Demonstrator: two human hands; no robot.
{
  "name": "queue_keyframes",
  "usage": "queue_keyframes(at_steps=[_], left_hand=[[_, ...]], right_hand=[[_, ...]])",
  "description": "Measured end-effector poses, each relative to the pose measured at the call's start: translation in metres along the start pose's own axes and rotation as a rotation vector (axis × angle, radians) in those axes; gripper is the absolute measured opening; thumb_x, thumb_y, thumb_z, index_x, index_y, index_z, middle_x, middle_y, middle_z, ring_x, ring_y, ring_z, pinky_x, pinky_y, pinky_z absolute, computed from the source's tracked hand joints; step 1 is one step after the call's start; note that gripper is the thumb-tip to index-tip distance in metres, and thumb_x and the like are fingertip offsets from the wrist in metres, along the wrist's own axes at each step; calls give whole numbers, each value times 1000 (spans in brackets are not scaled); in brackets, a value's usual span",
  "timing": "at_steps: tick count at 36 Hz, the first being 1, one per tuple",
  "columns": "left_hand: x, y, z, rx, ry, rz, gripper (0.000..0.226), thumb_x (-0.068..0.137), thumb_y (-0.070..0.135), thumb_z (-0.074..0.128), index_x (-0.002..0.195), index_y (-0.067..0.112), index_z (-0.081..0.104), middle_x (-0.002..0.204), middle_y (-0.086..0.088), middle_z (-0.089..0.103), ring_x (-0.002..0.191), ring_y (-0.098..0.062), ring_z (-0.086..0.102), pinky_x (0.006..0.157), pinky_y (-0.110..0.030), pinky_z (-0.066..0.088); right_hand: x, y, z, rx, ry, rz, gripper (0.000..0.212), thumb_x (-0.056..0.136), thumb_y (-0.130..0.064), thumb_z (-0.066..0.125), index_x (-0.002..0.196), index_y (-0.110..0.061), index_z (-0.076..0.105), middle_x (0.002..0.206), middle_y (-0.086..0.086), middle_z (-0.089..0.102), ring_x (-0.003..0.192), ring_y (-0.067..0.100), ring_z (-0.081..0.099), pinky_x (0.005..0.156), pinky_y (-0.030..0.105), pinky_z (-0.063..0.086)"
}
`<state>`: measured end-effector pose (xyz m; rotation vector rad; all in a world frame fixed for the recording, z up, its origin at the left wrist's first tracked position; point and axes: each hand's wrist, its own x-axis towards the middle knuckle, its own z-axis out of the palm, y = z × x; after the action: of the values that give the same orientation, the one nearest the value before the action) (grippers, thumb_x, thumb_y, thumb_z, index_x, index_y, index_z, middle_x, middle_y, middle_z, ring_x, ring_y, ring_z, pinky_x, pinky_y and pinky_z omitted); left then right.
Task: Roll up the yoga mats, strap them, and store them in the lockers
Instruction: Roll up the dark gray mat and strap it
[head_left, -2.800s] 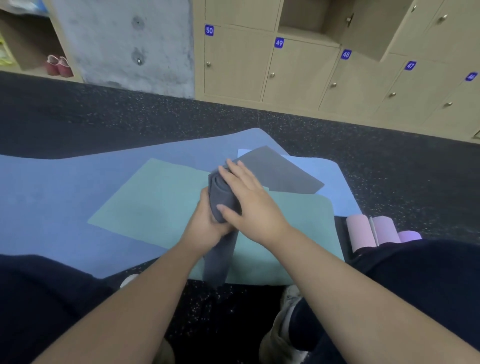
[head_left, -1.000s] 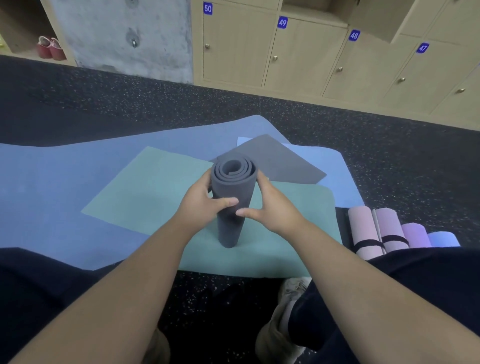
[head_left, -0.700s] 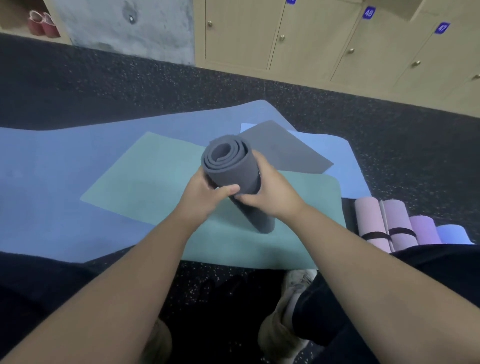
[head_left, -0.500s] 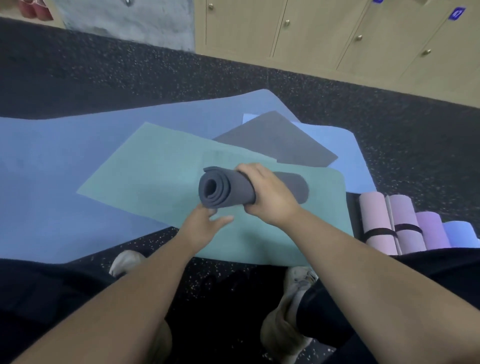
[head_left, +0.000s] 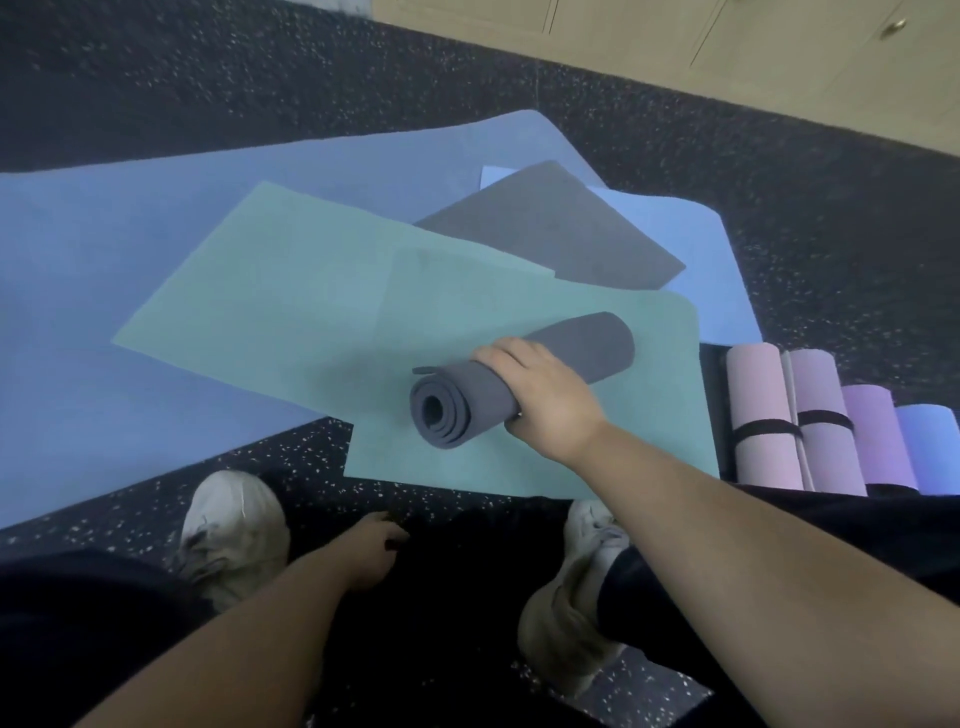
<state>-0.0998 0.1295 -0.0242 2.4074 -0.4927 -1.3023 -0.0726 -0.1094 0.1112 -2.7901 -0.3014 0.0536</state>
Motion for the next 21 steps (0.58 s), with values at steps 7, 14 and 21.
queue_keyframes(at_steps=[7,14,21], left_hand=[[-9,13,0,-38,72,9,49,101,13,43,146,1,28,156,-11,22,143,-22,25,108,-19,21],[-33,35,-52,-265,416,100,33,98,13,50,130,6,53,122,2,48,112,-19,52,83,-16,34],[-81,80,-138,-536,834,276,34,97,9,52,131,4,52,129,-3,51,103,-14,59,82,-12,37]], right_hand=[[-1,-3,-3,16,35,12,73,66,8,65,134,-17,52,129,6,51,115,31,47,96,37,36],[2,-22,-20,156,95,56,69,71,2,66,134,-21,49,129,-1,49,117,23,45,90,35,43],[9,-51,-71,341,209,152,77,72,-13,79,139,-23,42,132,-5,45,117,12,45,89,29,40]])
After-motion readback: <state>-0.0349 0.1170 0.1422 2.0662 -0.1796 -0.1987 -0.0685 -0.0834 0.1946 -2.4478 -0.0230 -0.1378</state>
